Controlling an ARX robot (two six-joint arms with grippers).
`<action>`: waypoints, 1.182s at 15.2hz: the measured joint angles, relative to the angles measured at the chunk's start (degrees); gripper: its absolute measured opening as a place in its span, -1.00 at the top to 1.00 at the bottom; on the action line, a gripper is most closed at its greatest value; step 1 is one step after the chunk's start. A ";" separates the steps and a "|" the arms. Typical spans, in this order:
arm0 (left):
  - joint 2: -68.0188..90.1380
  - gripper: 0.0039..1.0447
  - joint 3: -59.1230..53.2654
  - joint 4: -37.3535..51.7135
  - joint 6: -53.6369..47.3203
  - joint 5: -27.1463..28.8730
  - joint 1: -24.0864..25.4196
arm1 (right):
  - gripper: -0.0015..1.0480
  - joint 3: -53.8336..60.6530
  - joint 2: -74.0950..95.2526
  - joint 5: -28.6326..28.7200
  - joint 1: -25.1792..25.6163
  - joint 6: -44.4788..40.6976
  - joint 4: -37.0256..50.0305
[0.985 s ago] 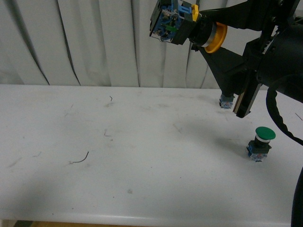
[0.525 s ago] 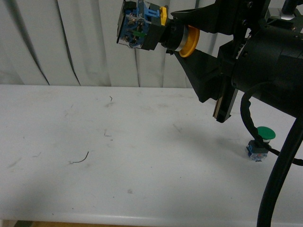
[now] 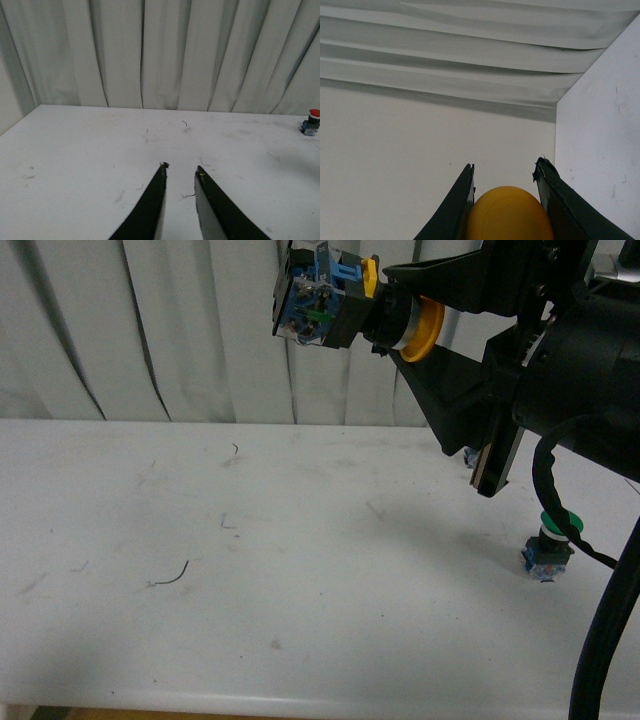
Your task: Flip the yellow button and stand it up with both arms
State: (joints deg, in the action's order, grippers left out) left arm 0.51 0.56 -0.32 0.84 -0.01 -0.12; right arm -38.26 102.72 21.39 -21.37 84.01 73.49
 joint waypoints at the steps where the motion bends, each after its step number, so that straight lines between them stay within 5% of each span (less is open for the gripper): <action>1: 0.00 0.41 0.00 0.09 0.00 0.02 0.00 | 0.34 0.04 -0.13 0.33 0.02 -1.07 -0.04; 4: 0.00 -0.29 0.00 0.11 0.00 0.02 0.00 | 0.34 0.04 -4.11 -1.60 0.09 -12.09 -0.13; 7: 0.00 -0.90 0.00 0.09 -0.02 0.02 0.00 | 0.34 -3.13 -7.37 -7.74 1.70 -32.24 -3.34; 14: 0.00 -0.88 0.00 0.09 -0.04 0.02 0.00 | 0.34 -14.01 -0.72 -26.12 11.93 -73.85 -26.67; 18: 0.00 -0.88 0.00 0.11 -0.02 0.02 0.00 | 0.34 -19.63 4.76 -30.16 15.43 -81.70 -33.29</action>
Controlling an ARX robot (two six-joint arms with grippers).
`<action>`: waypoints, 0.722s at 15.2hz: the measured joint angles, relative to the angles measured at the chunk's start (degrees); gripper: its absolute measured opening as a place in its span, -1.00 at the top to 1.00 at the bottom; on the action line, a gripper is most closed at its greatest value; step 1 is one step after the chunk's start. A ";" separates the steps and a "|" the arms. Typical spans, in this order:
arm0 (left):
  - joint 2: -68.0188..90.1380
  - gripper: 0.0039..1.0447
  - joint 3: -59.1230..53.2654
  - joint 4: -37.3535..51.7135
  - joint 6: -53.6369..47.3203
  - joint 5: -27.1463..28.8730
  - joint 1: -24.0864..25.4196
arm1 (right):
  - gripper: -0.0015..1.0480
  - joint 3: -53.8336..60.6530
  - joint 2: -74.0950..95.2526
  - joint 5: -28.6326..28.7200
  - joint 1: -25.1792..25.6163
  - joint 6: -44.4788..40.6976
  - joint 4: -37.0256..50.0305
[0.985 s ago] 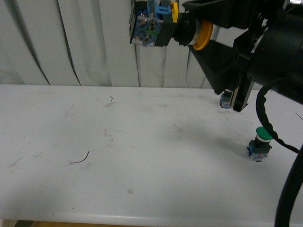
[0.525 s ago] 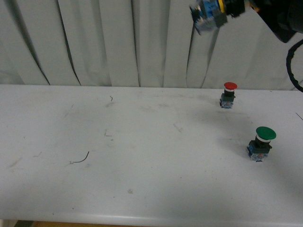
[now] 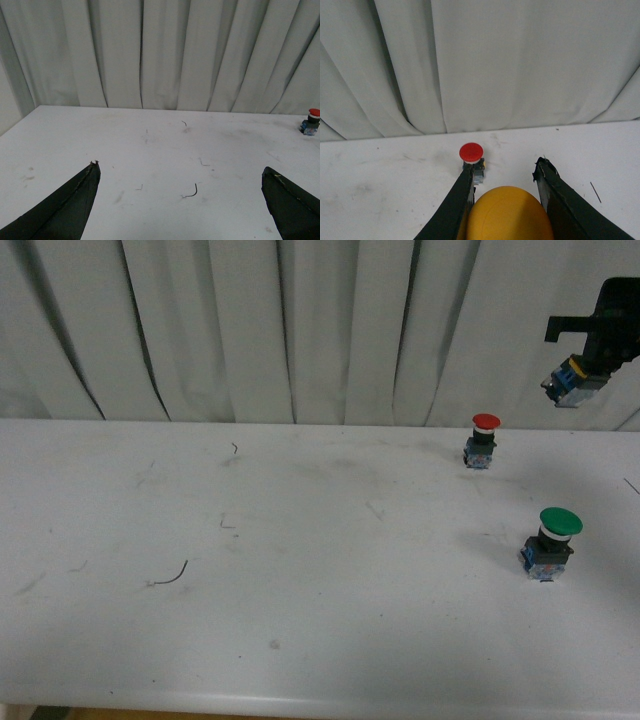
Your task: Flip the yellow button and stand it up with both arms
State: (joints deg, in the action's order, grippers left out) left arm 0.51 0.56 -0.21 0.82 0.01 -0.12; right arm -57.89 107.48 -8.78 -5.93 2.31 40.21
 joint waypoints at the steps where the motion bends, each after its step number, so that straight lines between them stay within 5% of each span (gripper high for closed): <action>1: 0.00 -0.88 0.00 0.00 0.00 0.00 0.00 | 0.34 -1.53 1.64 -0.52 0.00 -0.02 -2.34; 11: 0.00 -0.88 0.00 0.00 0.00 0.00 0.00 | 0.34 -17.16 20.04 -5.05 -3.06 -2.19 -13.27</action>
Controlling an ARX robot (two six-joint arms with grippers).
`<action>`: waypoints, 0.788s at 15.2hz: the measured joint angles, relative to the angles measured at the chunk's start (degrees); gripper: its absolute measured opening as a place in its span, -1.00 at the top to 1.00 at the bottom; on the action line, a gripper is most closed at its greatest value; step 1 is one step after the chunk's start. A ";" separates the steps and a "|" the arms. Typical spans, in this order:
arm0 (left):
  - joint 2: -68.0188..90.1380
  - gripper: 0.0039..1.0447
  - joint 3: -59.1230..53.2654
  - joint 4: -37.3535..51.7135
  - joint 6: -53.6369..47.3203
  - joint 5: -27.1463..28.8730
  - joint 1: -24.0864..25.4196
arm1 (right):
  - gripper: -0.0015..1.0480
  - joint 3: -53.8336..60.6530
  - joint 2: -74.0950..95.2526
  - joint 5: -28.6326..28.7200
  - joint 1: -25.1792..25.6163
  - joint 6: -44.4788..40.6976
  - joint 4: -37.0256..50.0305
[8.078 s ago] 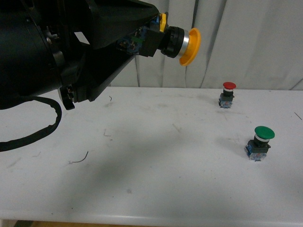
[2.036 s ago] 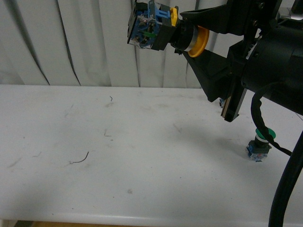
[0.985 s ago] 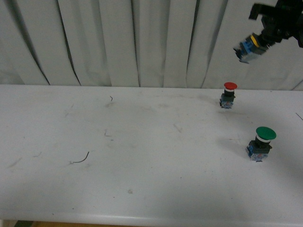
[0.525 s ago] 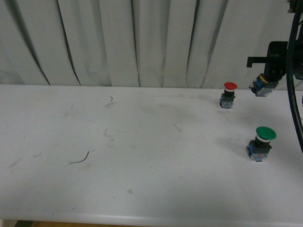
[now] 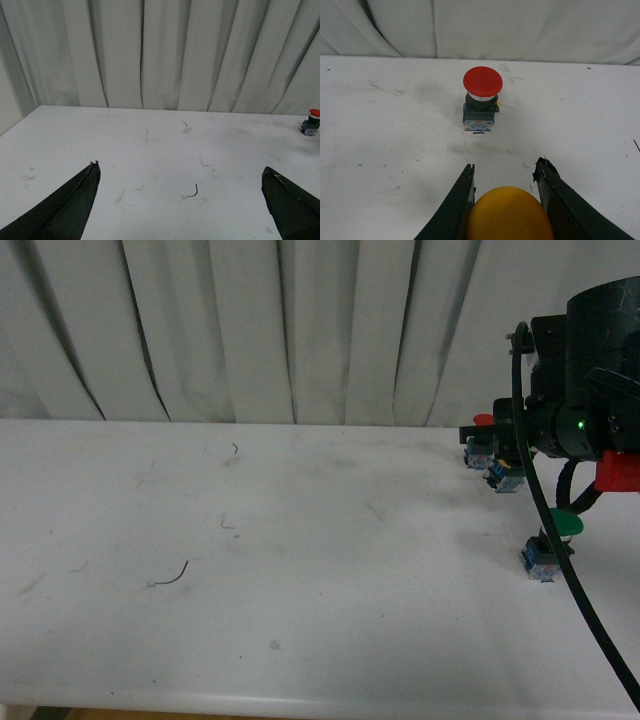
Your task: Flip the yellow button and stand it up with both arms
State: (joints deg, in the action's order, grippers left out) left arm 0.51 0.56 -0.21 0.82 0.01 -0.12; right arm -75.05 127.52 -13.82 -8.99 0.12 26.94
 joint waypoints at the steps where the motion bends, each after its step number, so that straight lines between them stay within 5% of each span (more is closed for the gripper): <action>1: 0.00 -0.88 0.00 0.00 -0.02 0.00 0.00 | 0.34 -1.09 0.92 -0.61 0.07 -0.22 -0.42; 12: 0.00 -0.88 0.00 0.00 -0.02 0.00 0.00 | 0.34 -5.11 5.68 -3.06 2.23 -2.75 -1.60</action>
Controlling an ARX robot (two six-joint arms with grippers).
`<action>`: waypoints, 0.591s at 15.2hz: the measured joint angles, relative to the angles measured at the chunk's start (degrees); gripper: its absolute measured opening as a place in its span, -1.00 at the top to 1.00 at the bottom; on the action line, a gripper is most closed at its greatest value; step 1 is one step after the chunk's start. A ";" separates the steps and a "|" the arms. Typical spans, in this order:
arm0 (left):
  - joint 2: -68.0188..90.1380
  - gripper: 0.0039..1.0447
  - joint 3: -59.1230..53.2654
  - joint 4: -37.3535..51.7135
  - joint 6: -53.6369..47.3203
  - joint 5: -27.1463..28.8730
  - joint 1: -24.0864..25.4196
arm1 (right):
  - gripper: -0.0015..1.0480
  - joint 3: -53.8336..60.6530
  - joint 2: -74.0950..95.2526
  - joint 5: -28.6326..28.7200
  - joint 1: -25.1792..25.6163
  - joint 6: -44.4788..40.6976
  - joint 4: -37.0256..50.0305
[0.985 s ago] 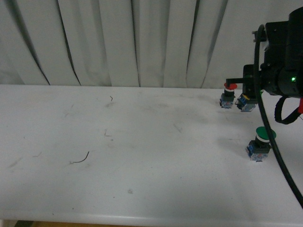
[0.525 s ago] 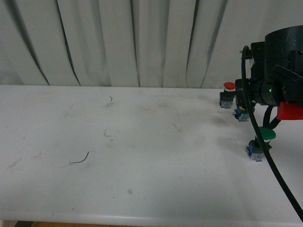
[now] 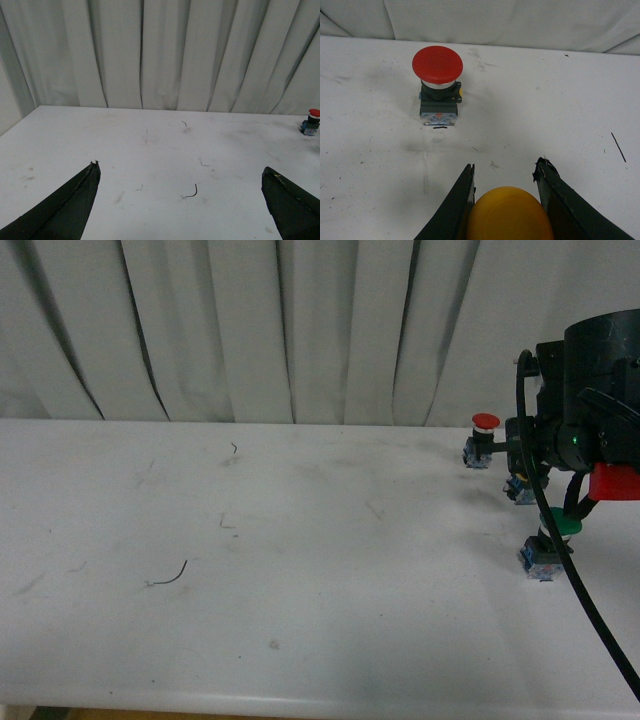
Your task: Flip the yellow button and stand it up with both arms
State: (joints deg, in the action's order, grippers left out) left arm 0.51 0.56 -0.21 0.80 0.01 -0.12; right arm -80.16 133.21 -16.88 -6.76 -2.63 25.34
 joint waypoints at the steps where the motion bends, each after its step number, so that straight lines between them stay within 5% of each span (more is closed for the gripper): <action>1: 0.00 -0.88 0.00 -0.02 0.00 0.00 0.00 | 0.34 -0.42 0.37 -0.15 0.02 0.00 0.04; 9: 0.00 -0.88 0.00 0.00 0.00 0.00 0.00 | 0.33 -8.50 6.36 -5.33 -2.29 1.53 -4.92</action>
State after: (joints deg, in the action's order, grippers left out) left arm 0.51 0.56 -0.21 0.80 0.01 -0.12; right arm -88.66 139.57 -22.22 -9.06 -1.10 20.43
